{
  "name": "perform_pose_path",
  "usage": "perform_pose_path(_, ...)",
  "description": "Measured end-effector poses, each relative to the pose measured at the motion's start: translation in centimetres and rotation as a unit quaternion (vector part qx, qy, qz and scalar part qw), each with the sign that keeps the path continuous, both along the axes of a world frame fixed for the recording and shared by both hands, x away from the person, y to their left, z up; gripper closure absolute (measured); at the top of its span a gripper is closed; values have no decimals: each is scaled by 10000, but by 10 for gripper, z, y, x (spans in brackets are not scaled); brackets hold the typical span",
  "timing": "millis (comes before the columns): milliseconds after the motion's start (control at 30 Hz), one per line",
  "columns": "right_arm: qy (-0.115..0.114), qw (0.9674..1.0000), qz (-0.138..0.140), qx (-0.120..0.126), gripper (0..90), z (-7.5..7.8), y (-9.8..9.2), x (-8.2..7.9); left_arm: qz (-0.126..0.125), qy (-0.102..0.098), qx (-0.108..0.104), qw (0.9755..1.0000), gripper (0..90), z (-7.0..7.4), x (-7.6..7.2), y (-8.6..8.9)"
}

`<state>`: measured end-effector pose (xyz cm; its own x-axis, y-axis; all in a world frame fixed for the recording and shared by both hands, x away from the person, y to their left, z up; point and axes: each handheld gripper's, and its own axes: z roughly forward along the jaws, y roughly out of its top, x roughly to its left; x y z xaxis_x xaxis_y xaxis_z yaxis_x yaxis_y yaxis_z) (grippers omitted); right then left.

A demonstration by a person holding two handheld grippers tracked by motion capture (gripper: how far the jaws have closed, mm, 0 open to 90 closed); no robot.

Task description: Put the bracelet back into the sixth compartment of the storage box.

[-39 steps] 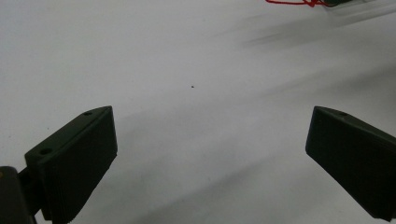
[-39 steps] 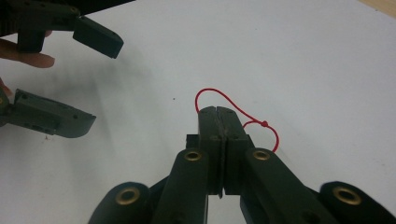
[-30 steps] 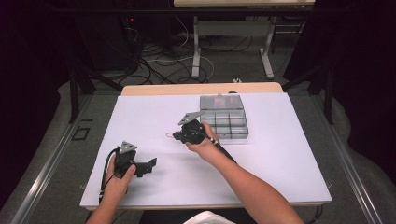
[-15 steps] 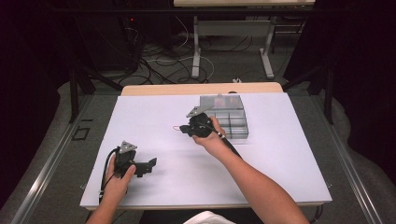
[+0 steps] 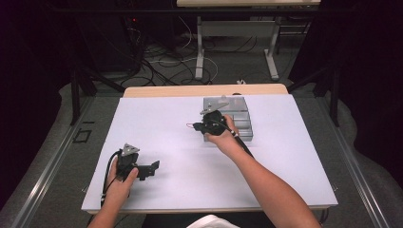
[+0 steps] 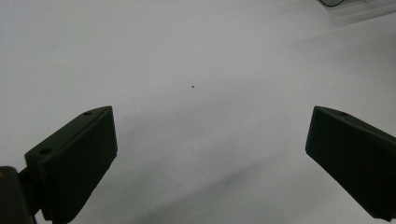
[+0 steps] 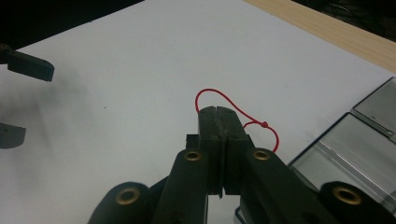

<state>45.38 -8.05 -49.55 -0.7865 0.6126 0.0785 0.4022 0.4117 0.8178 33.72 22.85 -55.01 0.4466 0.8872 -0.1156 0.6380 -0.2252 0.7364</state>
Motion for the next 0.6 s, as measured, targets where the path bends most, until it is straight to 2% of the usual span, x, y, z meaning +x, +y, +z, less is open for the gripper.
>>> perform_pose_path(267,-24,9998,-192,-19,900,-1,-15,4,-8,47,18,10000,24,1,0,0)
perform_pose_path(300,-48,9998,-190,-27,900,-1,-17,5,6,8,-3,10000,24,0,0,0)
perform_pose_path(333,41,9997,-191,-114,900,1,-20,5,0,1,-1,10000,24,0,0,0)
perform_pose_path(400,-38,9997,-244,-38,900,-1,-22,6,8,10,-3,10000,24,0,0,0)
perform_pose_path(600,-9,9994,-325,-134,900,0,-35,7,10,3,-7,10000,24,0,0,0)
